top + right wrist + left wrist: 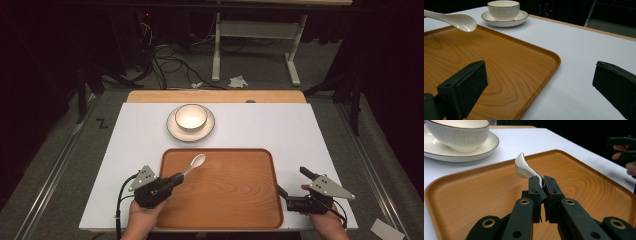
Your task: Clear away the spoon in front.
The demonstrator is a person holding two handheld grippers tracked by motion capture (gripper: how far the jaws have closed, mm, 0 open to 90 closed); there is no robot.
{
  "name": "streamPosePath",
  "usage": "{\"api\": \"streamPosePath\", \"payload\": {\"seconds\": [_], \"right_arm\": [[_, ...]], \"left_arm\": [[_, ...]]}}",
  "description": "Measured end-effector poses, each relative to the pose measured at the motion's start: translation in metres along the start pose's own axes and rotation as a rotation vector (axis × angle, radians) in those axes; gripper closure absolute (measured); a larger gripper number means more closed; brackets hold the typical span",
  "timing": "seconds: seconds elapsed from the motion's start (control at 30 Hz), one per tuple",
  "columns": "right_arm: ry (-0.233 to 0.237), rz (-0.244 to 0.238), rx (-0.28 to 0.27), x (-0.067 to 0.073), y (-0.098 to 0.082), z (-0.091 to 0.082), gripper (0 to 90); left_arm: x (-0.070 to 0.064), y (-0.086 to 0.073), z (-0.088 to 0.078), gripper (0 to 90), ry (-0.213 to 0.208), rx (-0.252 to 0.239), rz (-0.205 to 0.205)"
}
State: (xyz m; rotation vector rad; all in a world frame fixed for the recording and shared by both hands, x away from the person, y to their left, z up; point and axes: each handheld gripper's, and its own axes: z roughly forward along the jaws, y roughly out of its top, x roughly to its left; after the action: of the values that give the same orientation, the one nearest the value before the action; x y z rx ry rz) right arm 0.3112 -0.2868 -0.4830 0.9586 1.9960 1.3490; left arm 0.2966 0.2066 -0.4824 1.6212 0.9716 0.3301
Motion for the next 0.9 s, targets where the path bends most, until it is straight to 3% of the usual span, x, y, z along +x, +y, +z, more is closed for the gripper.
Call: {"api": "streamPosePath", "payload": {"seconds": [0.33,0.47,0.9], "right_arm": [[0.003,-0.008,0.008,0.001,-0.001,0.002,0.9],[0.005,-0.007,0.012,0.001,-0.001,0.002,0.9],[0.004,-0.012,0.010,0.000,0.000,0.001,0.9]], "left_arm": [[-0.002,-0.008,0.015,85.6,-0.021,0.033,0.014],[-0.007,-0.010,0.022,85.6,-0.032,0.053,0.038],[-0.011,-0.017,0.033,82.6,-0.019,0.095,0.053]]}}
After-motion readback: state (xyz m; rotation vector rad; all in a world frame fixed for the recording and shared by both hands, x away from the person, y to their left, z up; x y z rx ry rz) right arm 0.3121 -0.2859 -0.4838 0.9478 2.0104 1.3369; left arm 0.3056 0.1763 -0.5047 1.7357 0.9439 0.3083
